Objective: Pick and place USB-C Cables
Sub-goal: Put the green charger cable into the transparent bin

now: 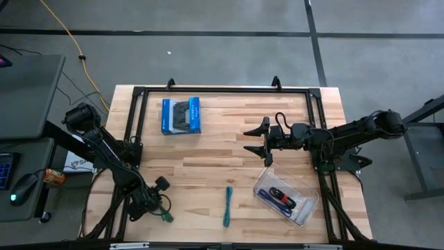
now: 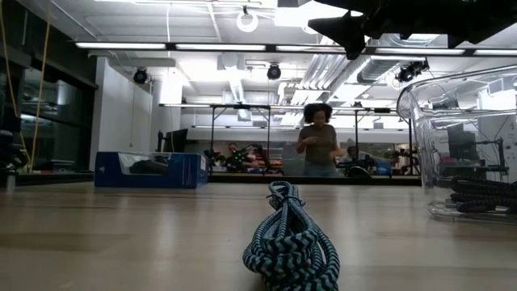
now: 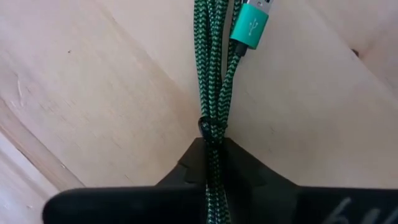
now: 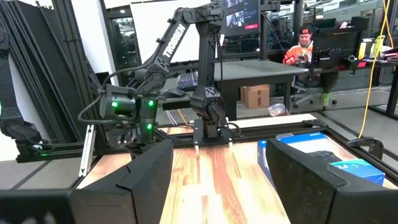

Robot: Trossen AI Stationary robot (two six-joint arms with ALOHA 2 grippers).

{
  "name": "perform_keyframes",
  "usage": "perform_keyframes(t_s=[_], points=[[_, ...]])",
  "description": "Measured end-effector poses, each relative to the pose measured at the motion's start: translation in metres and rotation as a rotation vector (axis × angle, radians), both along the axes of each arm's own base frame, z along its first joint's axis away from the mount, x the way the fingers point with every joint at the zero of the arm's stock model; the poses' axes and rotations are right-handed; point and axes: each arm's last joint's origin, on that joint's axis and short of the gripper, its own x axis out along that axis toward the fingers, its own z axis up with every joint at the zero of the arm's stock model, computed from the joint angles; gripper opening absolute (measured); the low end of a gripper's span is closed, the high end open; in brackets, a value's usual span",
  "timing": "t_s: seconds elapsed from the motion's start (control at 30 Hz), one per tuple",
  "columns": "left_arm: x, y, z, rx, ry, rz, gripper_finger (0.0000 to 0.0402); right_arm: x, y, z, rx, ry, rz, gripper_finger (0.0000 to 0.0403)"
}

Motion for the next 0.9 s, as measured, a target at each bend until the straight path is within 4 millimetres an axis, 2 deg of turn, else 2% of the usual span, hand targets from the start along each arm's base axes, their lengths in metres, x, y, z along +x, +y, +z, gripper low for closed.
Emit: perform_keyframes(t_s=[0.1,0.3,0.4,0.53,0.63,0.73,0.8,0.9], points=[[0.0,0.0,0.0,-0.013,0.009,0.061,0.0003,0.0,0.0,0.0,0.0,0.0,0.0,0.0249],[0.009,0.0,0.005,-0.087,0.009,0.3,0.0002,0.0,0.0,0.0,0.0,0.003,0.0,0.0249],[0.023,0.0,0.017,-0.141,-0.003,0.365,0.0001,0.0,0.0,0.0,0.0,0.003,0.0,0.0249],[0.051,0.005,0.043,-0.206,-0.081,0.429,0.0001,0.0,0.0,0.0,0.007,0.003,0.0,0.0249],[0.071,0.014,0.065,-0.177,-0.217,0.367,0.0,0.0,0.0,-0.001,0.021,0.006,0.001,0.0249],[0.087,0.029,0.085,-0.105,-0.45,0.33,0.0,0.0,0.0,-0.001,0.04,0.015,0.002,0.0249],[0.096,0.042,0.094,-0.075,-0.616,0.33,0.0,0.0,0.0,-0.002,0.055,0.018,0.003,0.0249],[0.107,0.068,0.102,-0.129,-0.866,0.356,0.0,0.0,0.0,-0.002,0.071,0.024,0.004,0.0249]])
